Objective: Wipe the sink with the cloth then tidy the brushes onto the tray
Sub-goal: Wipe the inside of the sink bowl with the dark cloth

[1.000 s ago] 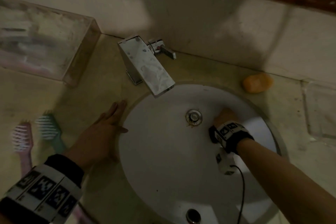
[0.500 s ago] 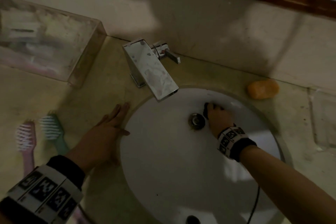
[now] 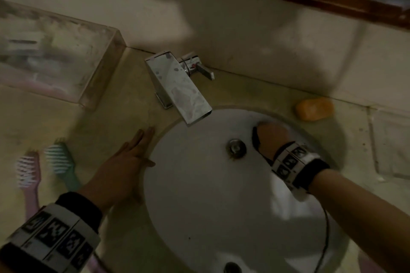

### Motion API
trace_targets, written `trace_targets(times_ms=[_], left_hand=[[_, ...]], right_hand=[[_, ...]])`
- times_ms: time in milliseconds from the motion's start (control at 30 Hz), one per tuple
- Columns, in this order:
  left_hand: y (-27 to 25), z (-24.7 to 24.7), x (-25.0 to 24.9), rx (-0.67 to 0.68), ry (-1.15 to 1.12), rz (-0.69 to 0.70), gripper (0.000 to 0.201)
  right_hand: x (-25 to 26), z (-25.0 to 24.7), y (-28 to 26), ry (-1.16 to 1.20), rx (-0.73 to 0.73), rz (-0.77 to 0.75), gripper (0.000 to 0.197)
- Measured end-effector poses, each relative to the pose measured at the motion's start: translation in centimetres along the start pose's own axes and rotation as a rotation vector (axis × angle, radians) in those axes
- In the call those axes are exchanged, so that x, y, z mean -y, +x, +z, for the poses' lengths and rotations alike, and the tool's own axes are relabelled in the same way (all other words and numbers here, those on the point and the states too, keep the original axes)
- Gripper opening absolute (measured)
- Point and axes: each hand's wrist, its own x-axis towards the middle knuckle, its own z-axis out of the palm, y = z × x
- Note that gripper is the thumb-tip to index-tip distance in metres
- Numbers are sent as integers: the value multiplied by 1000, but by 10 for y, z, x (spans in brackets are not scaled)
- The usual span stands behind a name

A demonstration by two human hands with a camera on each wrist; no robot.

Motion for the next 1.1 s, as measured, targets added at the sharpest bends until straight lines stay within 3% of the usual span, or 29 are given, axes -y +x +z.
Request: trace_targets(times_ms=[133,333,367,467,500,600,700,733,800,867,967,1100], left_hand=[[-2,0,-2,-9,13,1,74],[-2,-6,-10,53,62,-24,76],[-2,-7,-10,60,73,-27,77],[-1,-6,-7,84,80,-38,79],[-1,-5,-6,78,66,-33,79],[-1,-5,-8,59,43,-27,80],[-2,-8,-10,71,73,-28,74],[-3,-9,-13,73,73,-23,70],[-3,-13,-25,111,138,-49,69],[2,-20,-45,163,183,-87,71],[15,-29,-87,198,-13,17,77],[27,-26,-133,244,-258,148,77]], right_hand=[[-31,25,-32,-228,272,125,39],[-44,61,-60,-287,583,69,101],[-38,62,-62,-272,606,56,102],[-16,54,-56,-117,477,73,48],[-13,53,-51,-34,473,115,39],[-5,46,-39,175,419,137,39],[3,37,-33,409,359,199,53],[8,33,-35,499,336,204,47],[13,26,-38,635,241,144,38],[14,19,-49,776,205,51,43],[16,3,-75,892,199,-78,46],[23,-13,-103,928,72,-197,39]])
